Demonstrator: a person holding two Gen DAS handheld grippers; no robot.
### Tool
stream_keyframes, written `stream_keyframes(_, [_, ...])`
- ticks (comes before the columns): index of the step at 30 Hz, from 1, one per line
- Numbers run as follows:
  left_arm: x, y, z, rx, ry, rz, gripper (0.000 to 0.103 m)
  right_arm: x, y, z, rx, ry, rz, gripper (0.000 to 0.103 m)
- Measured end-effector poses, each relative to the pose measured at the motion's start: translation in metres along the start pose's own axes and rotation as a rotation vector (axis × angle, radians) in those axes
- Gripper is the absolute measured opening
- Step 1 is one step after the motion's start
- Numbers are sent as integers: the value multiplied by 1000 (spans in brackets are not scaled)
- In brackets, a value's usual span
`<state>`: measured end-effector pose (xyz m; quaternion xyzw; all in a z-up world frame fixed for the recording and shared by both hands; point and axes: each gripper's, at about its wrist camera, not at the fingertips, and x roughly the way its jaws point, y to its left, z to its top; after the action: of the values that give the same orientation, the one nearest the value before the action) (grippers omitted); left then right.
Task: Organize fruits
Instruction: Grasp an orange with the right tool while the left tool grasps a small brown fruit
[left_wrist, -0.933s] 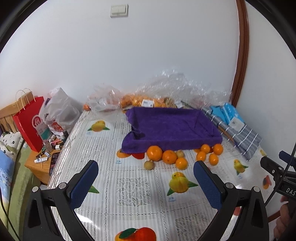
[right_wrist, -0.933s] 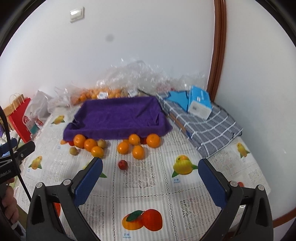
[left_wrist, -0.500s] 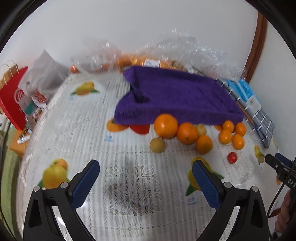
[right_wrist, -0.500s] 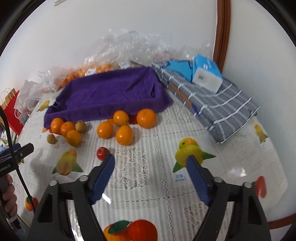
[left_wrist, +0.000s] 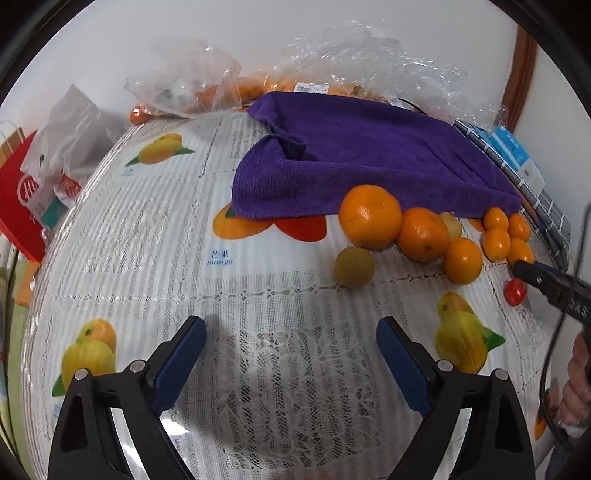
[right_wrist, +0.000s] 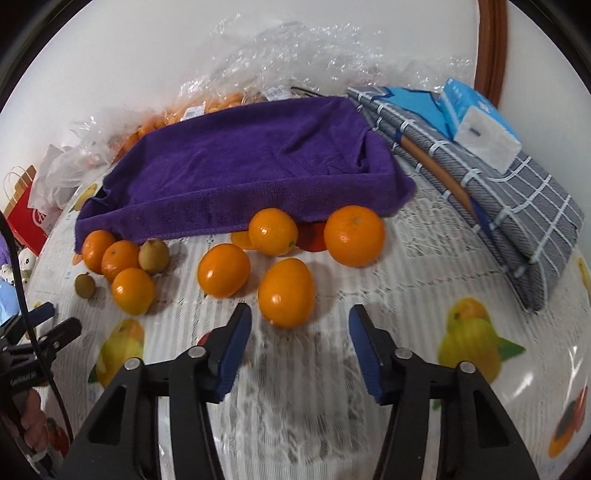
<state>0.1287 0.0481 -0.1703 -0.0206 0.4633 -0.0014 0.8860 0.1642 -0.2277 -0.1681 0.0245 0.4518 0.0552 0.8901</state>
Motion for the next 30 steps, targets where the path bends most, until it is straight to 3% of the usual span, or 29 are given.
stream_keyframes(7, [-2, 2, -6, 5, -44, -11, 93, 9, 0, 6, 10, -32, -4, 44])
stream_keyframes(12, [1, -4, -4, 24, -29, 4, 98, 11, 7, 6, -55, -44, -14, 33])
stream_keyframes(15, [0, -3, -1, 6, -46, -23, 95, 7, 8, 1, -83, -49, -26, 32])
stream_keyframes(17, [1, -8, 3, 24, -59, -35, 76, 4, 7, -4, -89, -52, -22, 32])
stream_keyframes(22, [8, -21, 16, 51, -73, -50, 66, -3, 5, -14, -102, -69, -20, 32])
stream_keyframes(24, [10, -23, 19, 47, -80, -53, 55, -6, 4, -19, -105, -73, -14, 32])
stream_keyframes(27, [11, -21, 23, 38, -89, -70, 24, -11, 0, -24, -95, -65, 0, 32])
stream_keyframes(30, [10, -17, 23, 15, -87, -115, 24, -15, -3, -27, -78, -55, -9, 32])
